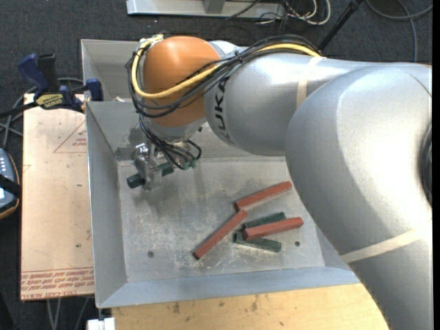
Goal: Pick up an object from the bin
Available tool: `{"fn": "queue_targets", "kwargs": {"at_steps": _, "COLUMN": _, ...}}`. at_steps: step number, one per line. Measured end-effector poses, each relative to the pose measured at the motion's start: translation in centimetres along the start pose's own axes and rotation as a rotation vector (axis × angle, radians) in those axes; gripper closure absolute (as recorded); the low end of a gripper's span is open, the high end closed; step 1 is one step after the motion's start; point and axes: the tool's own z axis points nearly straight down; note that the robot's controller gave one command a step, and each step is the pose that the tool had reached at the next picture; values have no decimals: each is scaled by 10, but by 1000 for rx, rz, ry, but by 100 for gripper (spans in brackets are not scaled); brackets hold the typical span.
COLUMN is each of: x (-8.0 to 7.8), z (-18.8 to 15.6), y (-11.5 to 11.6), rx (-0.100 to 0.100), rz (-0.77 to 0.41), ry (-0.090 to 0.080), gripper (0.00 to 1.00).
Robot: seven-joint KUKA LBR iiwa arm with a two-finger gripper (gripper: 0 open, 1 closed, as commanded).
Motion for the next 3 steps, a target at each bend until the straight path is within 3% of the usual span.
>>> {"fn": "queue_targets", "kwargs": {"at_steps": 3, "x": 0, "z": -23, "y": 0, "rx": 0, "rz": 1, "ry": -2, "gripper": 100}}
